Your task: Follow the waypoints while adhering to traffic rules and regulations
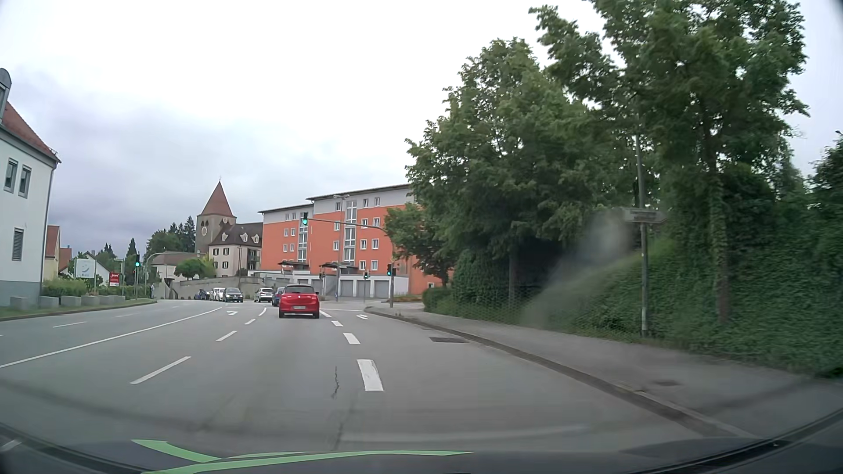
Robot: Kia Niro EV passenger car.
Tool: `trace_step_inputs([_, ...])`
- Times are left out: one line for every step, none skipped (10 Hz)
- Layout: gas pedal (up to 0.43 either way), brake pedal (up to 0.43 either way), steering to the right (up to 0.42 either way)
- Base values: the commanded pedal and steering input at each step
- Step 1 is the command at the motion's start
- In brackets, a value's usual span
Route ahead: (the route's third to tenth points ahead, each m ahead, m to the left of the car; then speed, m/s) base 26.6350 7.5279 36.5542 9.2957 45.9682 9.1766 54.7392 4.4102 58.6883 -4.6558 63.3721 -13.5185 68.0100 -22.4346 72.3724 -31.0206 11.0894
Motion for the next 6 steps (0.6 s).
trace_step_inputs([0.000, 0.183, -0.041])
trace_step_inputs([0.000, 0.189, -0.041])
trace_step_inputs([0.000, 0.195, -0.042])
trace_step_inputs([0.000, 0.189, -0.042])
trace_step_inputs([0.000, 0.183, -0.043])
trace_step_inputs([0.000, 0.177, -0.041])
